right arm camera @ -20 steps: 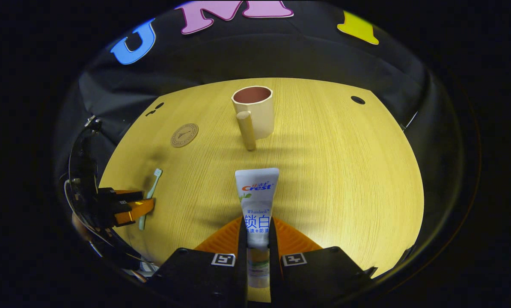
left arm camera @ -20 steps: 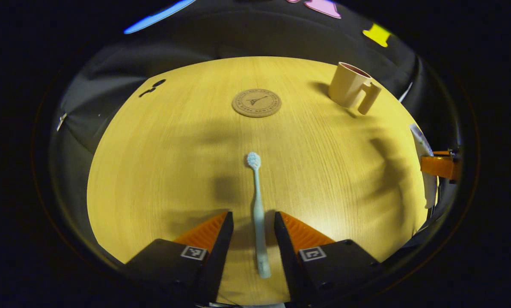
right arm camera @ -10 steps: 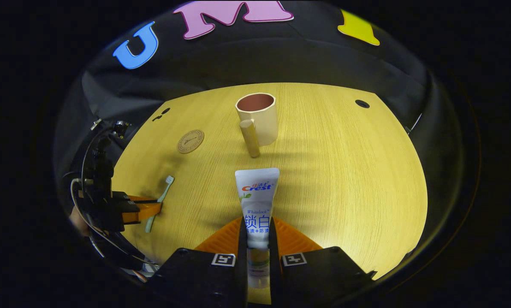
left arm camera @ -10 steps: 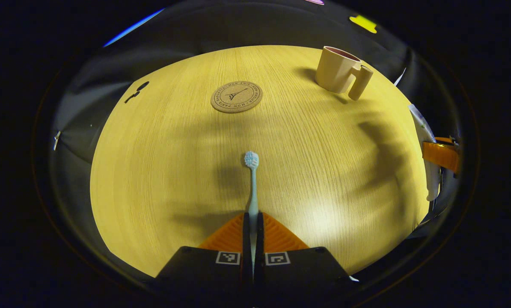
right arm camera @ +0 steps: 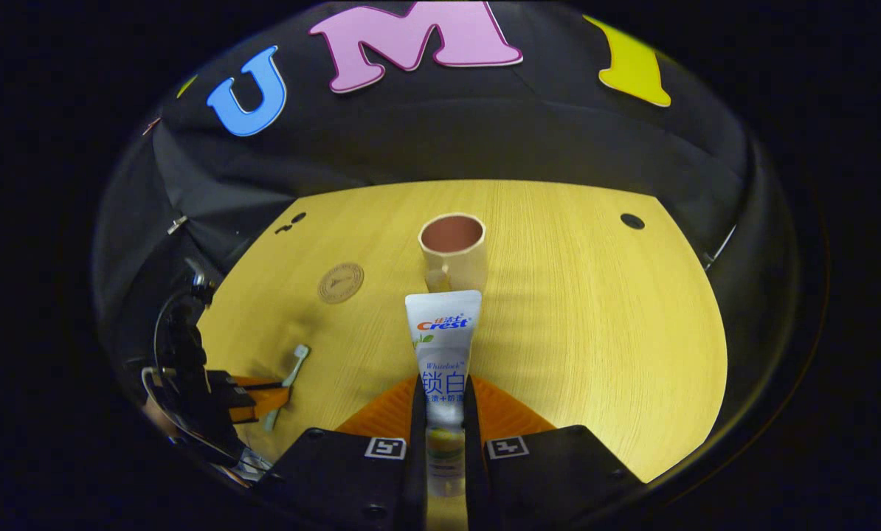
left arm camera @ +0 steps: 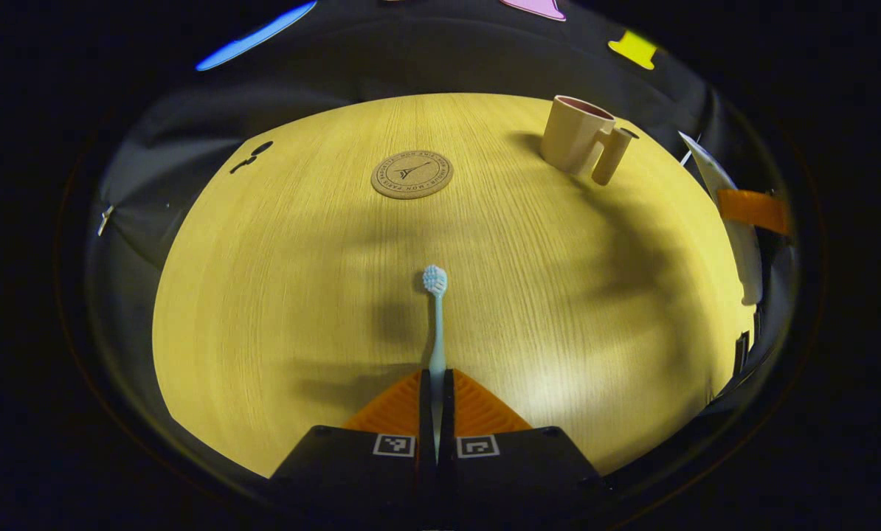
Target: Put the toothbrush and toothpaste on the desktop into the cup, then pick up the cup and place it on the coaster on the desktop.
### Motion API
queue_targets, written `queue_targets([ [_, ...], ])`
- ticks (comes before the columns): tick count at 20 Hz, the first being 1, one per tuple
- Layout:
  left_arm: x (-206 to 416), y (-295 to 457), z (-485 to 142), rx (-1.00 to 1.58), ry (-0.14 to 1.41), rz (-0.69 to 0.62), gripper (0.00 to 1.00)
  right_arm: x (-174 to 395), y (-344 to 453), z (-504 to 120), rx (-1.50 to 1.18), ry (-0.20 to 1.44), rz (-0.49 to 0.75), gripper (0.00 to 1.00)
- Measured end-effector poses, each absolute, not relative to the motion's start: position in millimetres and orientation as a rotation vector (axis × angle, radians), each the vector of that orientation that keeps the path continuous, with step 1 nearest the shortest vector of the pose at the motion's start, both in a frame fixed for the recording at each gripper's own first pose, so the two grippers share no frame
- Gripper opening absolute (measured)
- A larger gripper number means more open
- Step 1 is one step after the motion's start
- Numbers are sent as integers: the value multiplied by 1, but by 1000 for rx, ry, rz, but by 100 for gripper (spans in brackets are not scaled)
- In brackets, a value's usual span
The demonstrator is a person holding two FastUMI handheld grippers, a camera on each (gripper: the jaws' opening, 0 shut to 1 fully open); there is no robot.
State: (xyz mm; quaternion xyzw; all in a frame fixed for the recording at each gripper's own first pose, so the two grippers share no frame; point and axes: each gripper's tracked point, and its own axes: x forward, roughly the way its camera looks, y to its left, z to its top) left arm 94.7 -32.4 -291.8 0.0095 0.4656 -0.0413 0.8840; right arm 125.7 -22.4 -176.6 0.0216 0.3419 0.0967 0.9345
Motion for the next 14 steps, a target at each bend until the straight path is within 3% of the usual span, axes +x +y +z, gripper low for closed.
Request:
queue_targets([
  [14,101,-53,-225,-73,777,-89,6,244,-8,-76,80,360,211,25],
])
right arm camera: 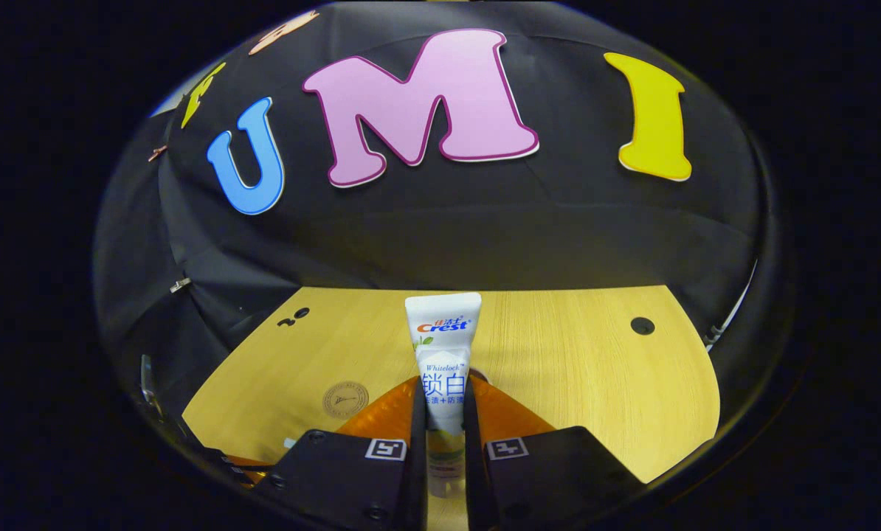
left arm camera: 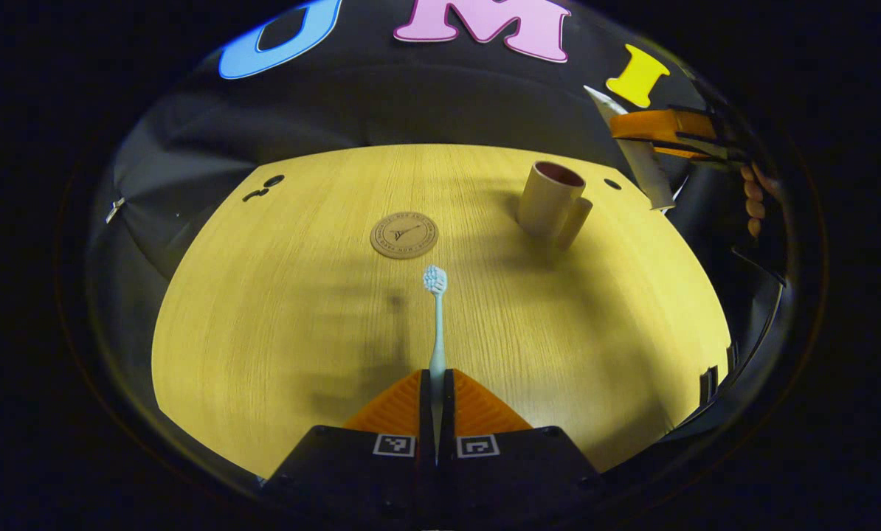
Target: Put the toothbrush and toothpaste on the desktop into the cup, then pick up the cup and place it on the coaster on the desktop.
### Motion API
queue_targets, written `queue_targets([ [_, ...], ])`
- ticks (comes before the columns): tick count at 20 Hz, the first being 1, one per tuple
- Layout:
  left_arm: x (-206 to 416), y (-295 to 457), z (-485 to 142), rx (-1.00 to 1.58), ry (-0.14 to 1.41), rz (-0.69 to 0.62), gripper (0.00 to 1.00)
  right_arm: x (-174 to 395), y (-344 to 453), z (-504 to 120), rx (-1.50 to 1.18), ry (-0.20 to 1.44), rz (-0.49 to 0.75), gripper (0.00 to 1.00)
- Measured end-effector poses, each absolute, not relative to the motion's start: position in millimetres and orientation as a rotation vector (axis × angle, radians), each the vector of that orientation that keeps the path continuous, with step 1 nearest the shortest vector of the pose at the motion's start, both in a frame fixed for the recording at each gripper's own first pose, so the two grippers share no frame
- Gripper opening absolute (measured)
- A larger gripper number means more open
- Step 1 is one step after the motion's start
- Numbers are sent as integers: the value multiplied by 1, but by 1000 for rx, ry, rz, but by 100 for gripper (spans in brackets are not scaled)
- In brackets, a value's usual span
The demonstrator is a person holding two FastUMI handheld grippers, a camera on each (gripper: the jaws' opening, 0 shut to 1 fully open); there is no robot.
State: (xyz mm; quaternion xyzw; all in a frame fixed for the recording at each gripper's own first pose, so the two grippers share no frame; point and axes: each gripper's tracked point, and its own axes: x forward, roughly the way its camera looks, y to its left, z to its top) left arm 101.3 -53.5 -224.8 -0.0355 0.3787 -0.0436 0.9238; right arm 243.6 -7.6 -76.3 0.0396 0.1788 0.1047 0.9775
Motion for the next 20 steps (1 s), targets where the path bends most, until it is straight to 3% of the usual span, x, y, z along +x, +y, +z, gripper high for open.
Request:
queue_targets([
  [6,112,-59,-203,-143,684,-70,6,293,-8,-44,110,142,201,24],
  [7,115,-59,-200,-149,669,-68,11,300,-8,-41,103,107,199,24],
  [10,124,-64,-191,-154,610,-79,6,321,-4,-37,62,15,206,24],
  [20,146,-77,-172,-195,550,-84,6,342,10,-87,39,-13,233,24],
])
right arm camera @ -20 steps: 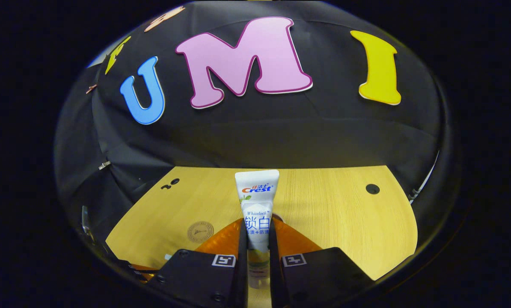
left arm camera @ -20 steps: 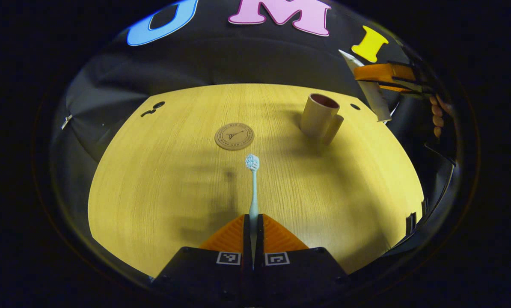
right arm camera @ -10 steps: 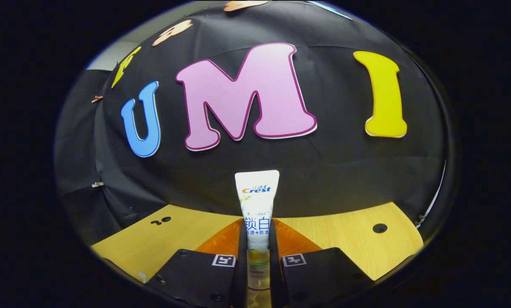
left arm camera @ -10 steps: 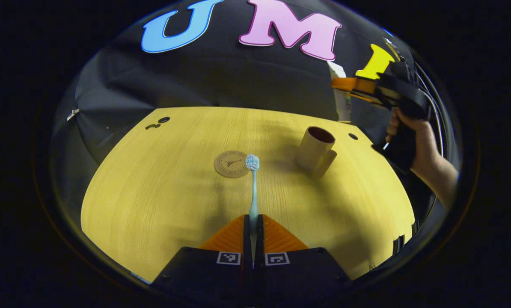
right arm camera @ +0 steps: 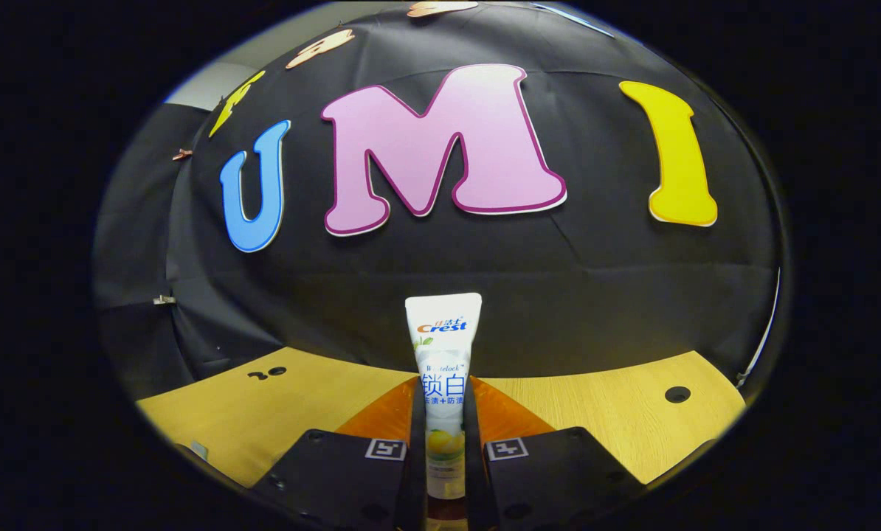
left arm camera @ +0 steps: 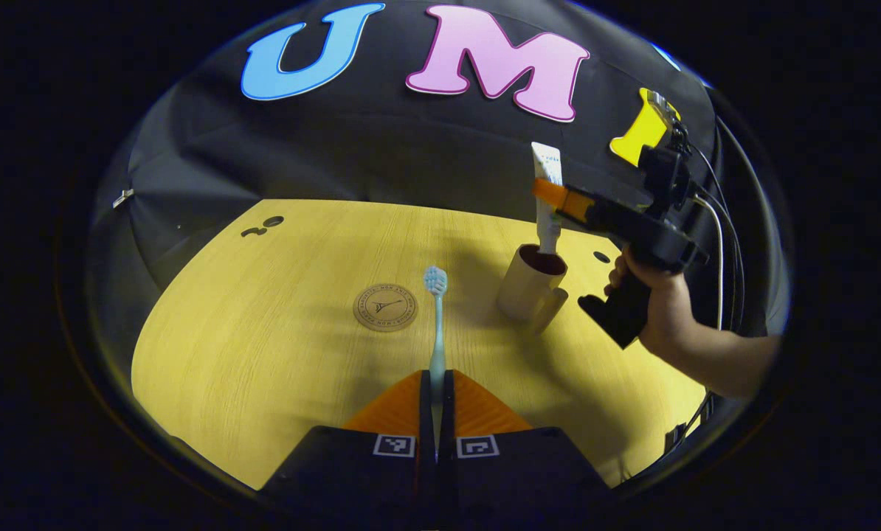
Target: Put the toothbrush and toothpaste on the desktop into the cup, then pick up the cup and place it on the coaster on the desktop.
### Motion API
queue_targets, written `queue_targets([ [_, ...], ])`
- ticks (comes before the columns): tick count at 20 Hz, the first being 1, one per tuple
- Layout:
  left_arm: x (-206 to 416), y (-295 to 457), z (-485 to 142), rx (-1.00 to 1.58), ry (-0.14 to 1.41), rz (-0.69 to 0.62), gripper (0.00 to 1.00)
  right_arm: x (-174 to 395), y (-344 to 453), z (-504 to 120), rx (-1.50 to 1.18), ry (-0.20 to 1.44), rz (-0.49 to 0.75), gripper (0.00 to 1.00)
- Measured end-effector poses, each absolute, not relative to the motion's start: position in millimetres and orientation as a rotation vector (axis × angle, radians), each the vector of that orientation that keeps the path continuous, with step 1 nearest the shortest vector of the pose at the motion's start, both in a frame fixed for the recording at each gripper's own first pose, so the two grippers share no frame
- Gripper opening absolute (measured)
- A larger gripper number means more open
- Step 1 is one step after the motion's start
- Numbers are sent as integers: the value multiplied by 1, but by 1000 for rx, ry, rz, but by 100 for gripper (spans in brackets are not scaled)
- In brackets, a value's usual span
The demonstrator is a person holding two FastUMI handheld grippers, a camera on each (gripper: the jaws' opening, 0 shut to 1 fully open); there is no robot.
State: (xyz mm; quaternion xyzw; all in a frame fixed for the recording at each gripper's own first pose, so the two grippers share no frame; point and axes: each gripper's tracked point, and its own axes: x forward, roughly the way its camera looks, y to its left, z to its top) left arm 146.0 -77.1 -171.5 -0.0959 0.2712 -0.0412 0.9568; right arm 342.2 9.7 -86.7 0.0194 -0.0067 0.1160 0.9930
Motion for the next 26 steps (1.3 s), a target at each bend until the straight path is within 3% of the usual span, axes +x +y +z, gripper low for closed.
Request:
queue_targets([
  [7,157,-75,-159,-257,509,-71,6,341,12,-136,47,48,235,26],
  [9,159,-78,-155,-261,499,-77,6,339,12,-154,44,79,241,31],
  [13,167,-93,-139,-248,460,-104,6,326,5,-149,41,68,250,60],
  [16,188,-113,-100,-258,376,-151,6,316,-21,-128,70,51,207,97],
  [21,246,-150,-31,-280,196,-251,6,297,-78,-116,62,56,97,98],
  [26,297,-180,-11,-279,93,-312,6,278,-119,-138,36,142,51,98],
])
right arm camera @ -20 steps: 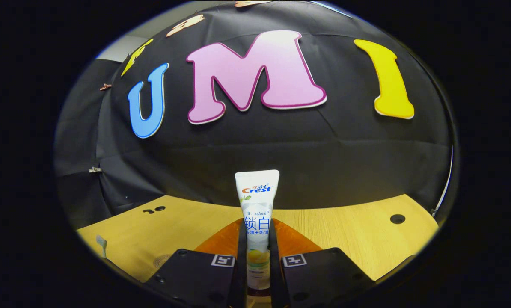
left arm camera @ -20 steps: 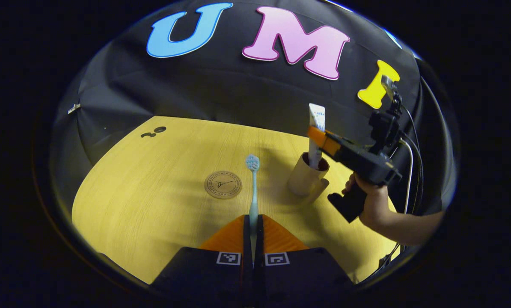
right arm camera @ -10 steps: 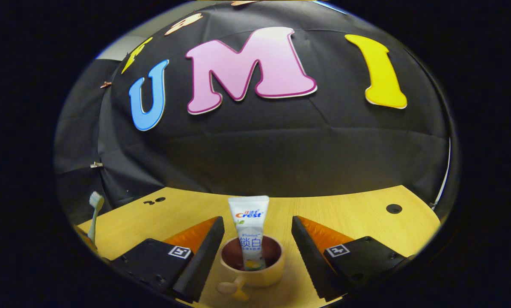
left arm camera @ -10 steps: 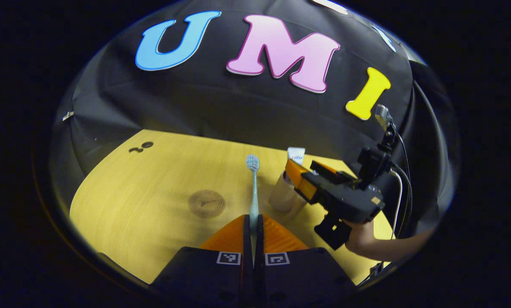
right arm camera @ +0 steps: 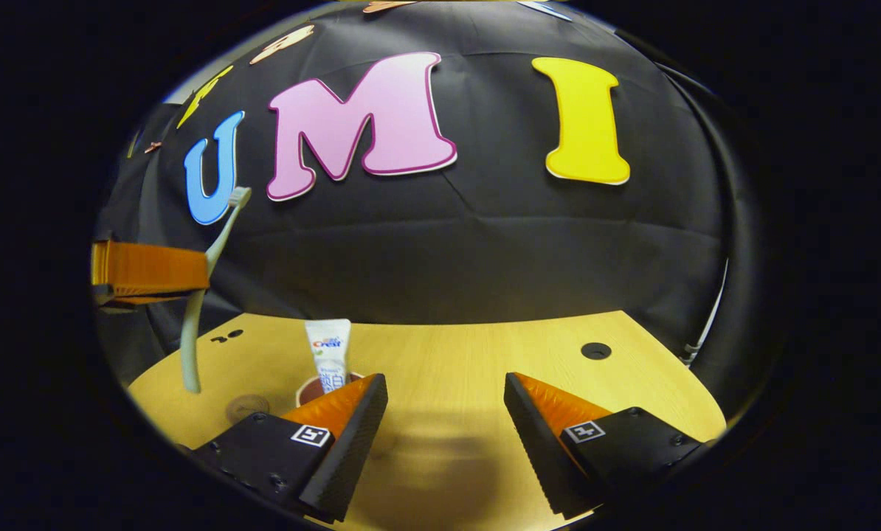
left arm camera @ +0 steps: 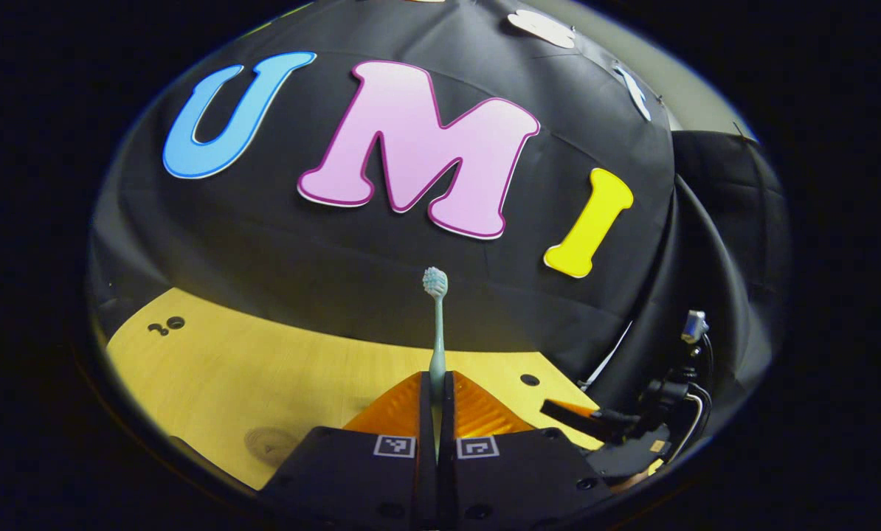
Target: Put the toothbrush and toothpaste on the desktop into the cup, then pick up the cup and place it on the coaster on the desktop.
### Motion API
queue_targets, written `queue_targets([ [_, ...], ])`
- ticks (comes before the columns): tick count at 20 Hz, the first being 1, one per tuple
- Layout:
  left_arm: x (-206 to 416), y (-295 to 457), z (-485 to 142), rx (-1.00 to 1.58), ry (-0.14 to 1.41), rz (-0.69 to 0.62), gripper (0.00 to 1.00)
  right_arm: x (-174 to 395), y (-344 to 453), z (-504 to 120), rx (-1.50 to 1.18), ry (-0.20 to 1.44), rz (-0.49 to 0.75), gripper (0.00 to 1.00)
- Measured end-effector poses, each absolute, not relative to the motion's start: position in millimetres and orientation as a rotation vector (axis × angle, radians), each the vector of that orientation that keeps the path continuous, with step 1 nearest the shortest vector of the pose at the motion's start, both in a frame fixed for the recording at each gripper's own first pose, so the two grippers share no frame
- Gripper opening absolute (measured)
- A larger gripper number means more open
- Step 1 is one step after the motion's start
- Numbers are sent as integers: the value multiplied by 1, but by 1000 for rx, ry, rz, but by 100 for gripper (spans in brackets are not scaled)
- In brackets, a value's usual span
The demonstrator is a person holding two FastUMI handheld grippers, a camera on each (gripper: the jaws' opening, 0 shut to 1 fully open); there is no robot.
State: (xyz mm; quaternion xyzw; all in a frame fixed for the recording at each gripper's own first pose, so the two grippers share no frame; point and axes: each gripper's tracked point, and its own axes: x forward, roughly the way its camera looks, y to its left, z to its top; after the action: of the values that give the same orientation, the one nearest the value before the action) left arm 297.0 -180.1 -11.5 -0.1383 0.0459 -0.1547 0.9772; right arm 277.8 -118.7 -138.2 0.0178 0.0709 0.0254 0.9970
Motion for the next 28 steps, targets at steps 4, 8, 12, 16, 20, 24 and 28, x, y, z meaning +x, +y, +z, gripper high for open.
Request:
queue_targets([
  [4,331,-196,-12,-287,0,-328,6,268,-134,-143,13,162,39,98],
  [8,353,-200,-23,-246,-123,-324,6,259,-133,-156,11,202,62,98],
  [12,359,-207,-53,-176,-177,-316,6,251,-135,-170,-7,216,71,98],
  [16,360,-210,-76,-173,-197,-289,6,250,-133,-186,-5,239,77,98],
  [20,356,-209,-97,-130,-183,-260,11,250,-127,-186,-6,239,83,98],
  [24,350,-210,-110,-119,-172,-273,23,250,-124,-187,-18,238,89,98],
  [28,333,-201,-120,-136,-120,-276,48,253,-121,-184,-15,238,89,98],
])
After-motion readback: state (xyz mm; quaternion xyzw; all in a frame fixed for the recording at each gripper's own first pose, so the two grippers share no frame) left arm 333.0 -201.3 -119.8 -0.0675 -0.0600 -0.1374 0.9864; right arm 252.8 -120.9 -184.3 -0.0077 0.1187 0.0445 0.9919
